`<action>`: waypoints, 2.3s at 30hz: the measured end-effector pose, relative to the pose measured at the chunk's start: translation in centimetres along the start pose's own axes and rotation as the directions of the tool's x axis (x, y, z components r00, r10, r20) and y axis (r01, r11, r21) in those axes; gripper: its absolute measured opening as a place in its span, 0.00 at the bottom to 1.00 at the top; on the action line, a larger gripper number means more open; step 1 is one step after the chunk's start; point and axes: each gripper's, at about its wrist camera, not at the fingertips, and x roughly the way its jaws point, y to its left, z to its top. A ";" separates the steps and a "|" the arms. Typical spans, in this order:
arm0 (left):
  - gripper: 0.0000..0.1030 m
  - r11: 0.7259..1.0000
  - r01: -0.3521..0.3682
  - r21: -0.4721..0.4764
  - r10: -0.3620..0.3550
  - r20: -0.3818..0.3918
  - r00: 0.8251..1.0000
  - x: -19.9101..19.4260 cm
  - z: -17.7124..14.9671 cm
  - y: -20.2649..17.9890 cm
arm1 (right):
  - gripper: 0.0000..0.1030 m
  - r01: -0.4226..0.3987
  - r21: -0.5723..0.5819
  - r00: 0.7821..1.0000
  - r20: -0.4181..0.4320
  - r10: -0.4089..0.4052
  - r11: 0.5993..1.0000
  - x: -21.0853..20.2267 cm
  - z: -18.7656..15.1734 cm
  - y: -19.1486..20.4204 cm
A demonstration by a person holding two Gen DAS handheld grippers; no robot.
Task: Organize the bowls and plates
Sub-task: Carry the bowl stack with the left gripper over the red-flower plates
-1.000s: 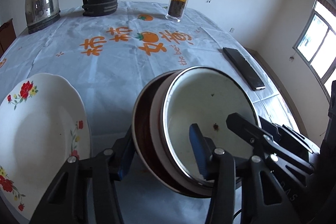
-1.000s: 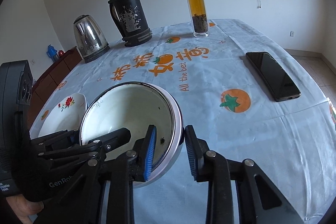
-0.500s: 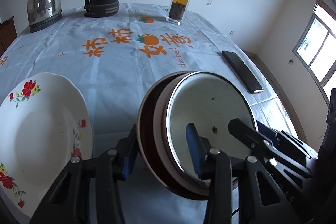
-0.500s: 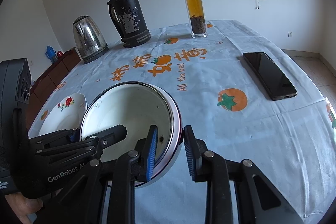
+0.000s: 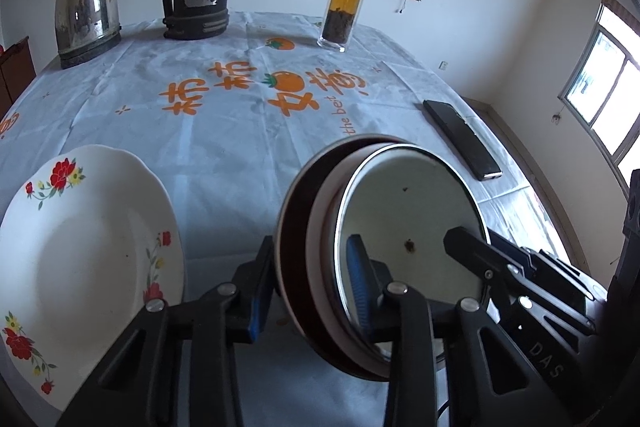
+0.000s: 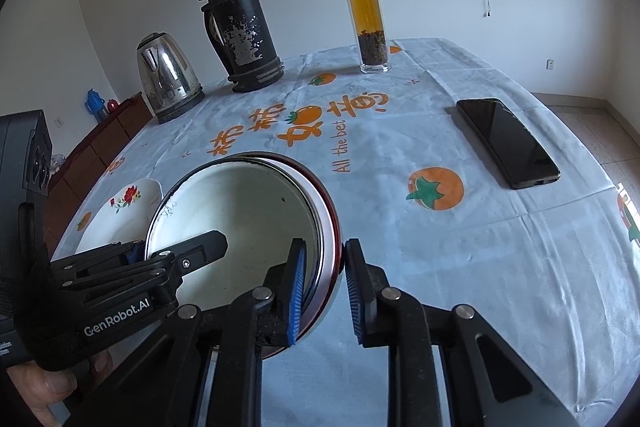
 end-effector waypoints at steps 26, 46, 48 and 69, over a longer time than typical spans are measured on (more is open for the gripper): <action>0.29 0.998 0.049 -0.041 -0.047 0.063 0.997 -3.1 0.3 0.7 | 0.21 -0.016 -0.032 0.998 0.060 0.018 0.999 -2.8 1.3 1.3; 0.29 0.995 -0.011 -0.101 0.026 0.149 0.989 -8.2 -0.7 5.8 | 0.21 -0.075 -0.150 0.994 0.072 0.087 0.986 -3.8 2.1 7.9; 0.29 0.994 -0.019 -0.105 0.034 0.151 0.988 -8.5 -0.9 6.4 | 0.21 -0.084 -0.158 0.993 0.069 0.096 0.984 -3.7 2.1 8.6; 0.29 0.985 -0.126 -0.115 0.144 0.160 0.977 -11.2 -1.2 10.6 | 0.21 -0.160 -0.216 0.986 0.019 0.169 0.963 -2.3 2.4 14.2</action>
